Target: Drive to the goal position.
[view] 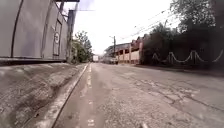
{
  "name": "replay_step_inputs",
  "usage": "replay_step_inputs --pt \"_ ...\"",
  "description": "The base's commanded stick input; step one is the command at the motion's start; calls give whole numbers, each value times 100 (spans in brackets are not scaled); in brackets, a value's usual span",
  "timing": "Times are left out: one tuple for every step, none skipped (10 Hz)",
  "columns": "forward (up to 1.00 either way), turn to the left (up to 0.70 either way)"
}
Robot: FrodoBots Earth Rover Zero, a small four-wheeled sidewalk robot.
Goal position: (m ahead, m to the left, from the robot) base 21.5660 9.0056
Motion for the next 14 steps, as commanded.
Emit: replay_step_inputs --pt "6 0" --pt "6 0" --pt "6 0" --pt "6 0" --pt "6 0" --pt "6 0" --pt "6 0" --pt "6 0" --pt "6 0" --pt "6 0" --pt "6 0" --pt "6 0" --pt "6 0" --pt "6 0"
